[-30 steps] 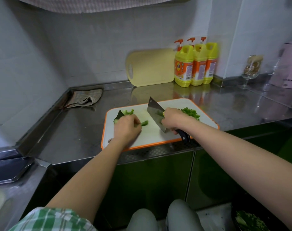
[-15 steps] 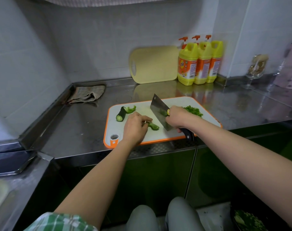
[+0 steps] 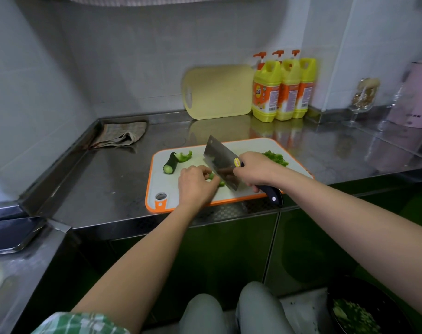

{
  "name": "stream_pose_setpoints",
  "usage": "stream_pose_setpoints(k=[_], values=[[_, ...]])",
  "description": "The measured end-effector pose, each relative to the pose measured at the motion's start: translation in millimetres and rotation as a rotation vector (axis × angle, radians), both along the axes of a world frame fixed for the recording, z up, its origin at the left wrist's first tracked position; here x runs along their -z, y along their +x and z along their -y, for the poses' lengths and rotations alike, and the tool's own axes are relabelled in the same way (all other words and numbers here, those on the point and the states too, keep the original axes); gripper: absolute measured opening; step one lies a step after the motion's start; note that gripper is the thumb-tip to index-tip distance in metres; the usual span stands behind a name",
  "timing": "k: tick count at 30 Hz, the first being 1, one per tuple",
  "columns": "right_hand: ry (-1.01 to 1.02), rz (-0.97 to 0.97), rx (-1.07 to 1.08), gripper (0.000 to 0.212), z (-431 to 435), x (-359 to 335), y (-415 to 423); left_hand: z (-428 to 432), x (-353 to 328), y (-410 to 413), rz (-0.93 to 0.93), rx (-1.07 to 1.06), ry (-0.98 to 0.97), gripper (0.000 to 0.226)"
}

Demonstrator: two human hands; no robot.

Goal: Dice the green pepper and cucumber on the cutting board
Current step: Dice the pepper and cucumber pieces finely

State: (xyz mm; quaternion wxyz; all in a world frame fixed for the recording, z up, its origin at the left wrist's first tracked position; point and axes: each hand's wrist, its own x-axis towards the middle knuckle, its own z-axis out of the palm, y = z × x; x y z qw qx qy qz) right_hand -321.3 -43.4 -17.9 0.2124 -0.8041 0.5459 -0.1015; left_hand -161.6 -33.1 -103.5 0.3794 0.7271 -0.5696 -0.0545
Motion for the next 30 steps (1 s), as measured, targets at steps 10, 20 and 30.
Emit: stream_pose_setpoints(k=[10,20,30], values=[[-0.013,0.014,0.013,0.016,-7,-1,4,1,3,12,-0.062,0.102,0.049,0.041],[0.026,-0.095,0.000,0.019,-17,-3,8,7,11,14,0.100,0.103,0.014,0.038],[-0.042,-0.255,0.032,0.016,-14,0,29,12,15,15,0.133,0.107,0.014,0.040]])
